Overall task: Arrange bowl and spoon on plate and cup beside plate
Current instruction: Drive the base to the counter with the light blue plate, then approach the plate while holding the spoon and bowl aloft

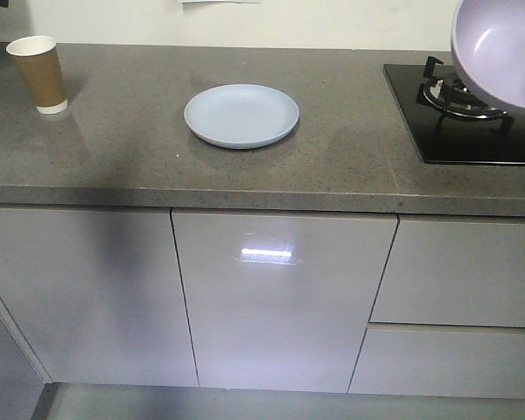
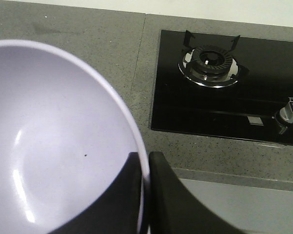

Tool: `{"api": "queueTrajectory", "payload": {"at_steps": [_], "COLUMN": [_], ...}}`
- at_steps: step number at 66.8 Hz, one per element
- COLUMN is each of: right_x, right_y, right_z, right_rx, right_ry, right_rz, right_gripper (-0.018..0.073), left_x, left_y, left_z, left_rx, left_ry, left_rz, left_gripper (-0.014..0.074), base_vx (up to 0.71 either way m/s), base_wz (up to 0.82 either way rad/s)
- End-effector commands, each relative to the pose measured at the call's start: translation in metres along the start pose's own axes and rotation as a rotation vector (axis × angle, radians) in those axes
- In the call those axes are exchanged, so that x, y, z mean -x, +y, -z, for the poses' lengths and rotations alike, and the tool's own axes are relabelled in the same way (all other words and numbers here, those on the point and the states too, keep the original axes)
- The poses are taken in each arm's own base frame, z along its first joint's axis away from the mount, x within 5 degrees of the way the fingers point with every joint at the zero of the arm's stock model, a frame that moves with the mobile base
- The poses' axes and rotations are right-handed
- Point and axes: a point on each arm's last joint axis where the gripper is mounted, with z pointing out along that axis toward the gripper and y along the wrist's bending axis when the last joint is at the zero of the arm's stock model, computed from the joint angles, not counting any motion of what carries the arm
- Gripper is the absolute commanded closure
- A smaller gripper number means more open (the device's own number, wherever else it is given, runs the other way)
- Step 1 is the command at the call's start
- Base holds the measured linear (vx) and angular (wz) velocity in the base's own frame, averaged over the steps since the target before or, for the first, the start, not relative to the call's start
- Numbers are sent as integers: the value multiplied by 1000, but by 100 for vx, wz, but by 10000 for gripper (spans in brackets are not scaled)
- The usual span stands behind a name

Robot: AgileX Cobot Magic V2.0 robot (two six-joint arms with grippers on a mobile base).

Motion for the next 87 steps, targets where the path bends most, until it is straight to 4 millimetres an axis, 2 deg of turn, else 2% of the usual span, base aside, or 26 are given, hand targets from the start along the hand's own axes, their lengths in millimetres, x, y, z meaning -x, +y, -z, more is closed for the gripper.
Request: {"api": "queueTrajectory", "payload": {"at_steps": [1, 87], "right_x": [14, 14], "right_y": [-1, -1], "right_z": [17, 17], "right_rx": [-17, -17], "right_ry": [-129, -129], "right_rz": [7, 7], "right_gripper": [570, 570], "left_x": [13, 13], "left_y": [-4, -4], "left_z": [19, 19], "left_rx": [-15, -15], "left_ry": [-120, -120], "left_rz": [6, 6], "left_gripper": [594, 594], "base_vx": [0, 2], "base_wz": [0, -1]}}
